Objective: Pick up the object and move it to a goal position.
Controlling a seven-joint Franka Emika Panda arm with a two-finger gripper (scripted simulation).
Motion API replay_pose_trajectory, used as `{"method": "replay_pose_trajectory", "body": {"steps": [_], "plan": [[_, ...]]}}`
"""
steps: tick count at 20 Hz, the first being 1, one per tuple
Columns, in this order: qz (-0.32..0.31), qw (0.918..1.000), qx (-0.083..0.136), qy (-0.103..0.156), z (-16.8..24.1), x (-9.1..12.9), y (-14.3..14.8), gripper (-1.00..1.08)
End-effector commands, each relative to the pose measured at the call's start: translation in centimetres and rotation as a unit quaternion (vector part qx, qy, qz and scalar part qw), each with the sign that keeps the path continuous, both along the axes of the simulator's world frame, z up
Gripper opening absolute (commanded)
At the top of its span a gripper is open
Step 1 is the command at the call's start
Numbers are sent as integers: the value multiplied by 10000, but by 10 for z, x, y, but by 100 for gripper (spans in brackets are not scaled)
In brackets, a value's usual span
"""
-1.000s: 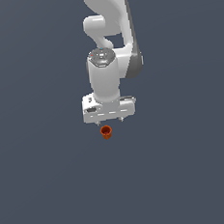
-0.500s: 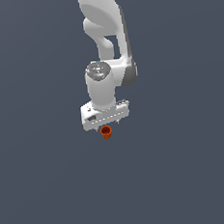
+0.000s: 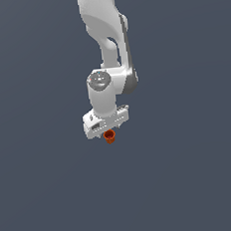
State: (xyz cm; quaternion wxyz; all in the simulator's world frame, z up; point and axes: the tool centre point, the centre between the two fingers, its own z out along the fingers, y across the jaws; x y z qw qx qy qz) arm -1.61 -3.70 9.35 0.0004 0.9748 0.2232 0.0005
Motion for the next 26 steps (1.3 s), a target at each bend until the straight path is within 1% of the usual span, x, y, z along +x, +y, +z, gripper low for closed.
{"method": "replay_pose_trajectory", "body": {"steps": [1,9,19,24,25,26], "plan": [[100,10000,2,3,-3,-1,-1,100],[129,9999,3,8,-8,-2,-2,100],[147,9999,3,6,-49,-3,-2,100],[151,9999,3,6,-55,-2,-2,100],[151,9999,3,6,-55,-2,-2,-100],[151,9999,3,6,-55,-2,-2,-100]]}}
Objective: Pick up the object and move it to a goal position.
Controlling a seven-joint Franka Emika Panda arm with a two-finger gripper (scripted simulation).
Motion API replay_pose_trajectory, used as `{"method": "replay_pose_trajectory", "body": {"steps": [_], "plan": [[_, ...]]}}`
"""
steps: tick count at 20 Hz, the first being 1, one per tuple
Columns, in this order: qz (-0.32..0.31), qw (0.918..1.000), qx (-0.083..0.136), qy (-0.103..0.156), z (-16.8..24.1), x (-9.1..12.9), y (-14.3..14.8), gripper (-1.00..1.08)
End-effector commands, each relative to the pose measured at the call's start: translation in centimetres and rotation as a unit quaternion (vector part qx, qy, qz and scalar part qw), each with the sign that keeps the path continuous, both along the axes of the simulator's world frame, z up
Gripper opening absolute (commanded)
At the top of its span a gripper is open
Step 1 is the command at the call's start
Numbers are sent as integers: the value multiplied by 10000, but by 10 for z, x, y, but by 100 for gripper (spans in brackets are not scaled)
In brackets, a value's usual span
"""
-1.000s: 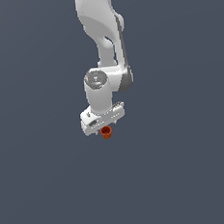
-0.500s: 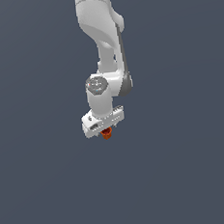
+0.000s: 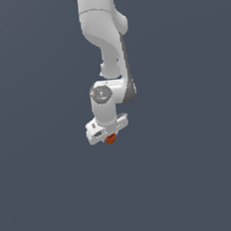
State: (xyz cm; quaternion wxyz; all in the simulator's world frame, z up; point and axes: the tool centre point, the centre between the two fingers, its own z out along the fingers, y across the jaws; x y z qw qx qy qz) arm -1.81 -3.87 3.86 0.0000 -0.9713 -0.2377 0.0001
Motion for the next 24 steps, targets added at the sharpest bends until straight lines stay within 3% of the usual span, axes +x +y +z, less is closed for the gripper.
{"method": "replay_pose_trajectory", "body": {"steps": [1,14,24], "plan": [[1,10000,0,-1,-1,0,0,-100],[0,10000,-1,-4,6,4,1,-100],[0,10000,-1,-4,50,33,13,-100]]}}
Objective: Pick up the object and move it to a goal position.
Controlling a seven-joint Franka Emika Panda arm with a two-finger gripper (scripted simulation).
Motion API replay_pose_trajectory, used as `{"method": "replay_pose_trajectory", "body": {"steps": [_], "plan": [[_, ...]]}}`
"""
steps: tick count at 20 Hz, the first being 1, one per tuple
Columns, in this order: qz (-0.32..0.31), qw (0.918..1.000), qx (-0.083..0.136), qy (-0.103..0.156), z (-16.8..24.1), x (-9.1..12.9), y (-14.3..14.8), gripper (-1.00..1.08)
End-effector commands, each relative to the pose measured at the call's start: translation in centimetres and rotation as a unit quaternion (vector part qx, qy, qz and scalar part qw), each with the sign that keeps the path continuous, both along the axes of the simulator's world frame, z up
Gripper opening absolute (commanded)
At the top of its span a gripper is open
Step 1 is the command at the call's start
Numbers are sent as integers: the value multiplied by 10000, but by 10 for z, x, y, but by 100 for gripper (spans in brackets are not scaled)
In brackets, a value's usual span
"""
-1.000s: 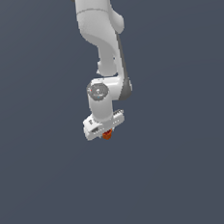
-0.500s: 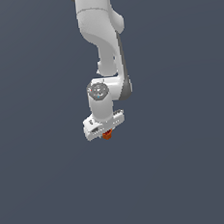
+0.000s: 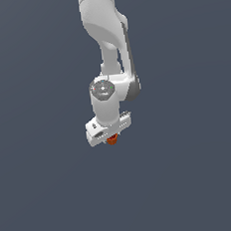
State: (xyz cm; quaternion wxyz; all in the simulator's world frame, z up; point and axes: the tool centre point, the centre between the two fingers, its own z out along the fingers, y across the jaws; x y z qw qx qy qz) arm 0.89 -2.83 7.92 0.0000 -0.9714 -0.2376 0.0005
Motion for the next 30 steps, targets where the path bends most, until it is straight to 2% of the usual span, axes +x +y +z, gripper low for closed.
{"method": "replay_pose_trajectory", "body": {"steps": [1,18,30], "plan": [[2,10000,3,-7,16,11,4,-100],[2,10000,3,-7,129,89,33,-100],[1,10000,3,-5,166,117,42,-100]]}}
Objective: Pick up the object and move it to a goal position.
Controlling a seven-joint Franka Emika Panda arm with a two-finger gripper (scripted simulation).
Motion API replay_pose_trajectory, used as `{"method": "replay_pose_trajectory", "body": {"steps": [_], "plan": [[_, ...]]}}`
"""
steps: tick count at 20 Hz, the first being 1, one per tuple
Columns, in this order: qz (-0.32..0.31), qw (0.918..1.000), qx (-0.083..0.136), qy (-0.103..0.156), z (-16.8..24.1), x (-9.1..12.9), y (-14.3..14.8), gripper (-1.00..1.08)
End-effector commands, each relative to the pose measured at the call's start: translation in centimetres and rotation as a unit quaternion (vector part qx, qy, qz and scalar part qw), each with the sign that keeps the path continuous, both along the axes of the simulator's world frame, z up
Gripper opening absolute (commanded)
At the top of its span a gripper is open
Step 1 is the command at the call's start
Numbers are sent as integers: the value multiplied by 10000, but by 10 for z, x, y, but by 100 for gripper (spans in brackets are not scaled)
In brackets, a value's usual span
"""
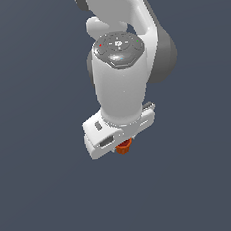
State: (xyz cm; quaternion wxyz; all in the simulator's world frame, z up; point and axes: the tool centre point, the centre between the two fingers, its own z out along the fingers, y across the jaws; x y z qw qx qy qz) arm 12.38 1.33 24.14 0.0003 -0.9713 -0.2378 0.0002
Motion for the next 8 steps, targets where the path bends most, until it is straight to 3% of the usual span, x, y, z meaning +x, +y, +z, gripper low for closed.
{"method": "replay_pose_trajectory", "body": {"steps": [1,8], "plan": [[-1,10000,0,-3,5,4,1,-100],[-1,10000,0,-3,9,7,2,-100]]}}
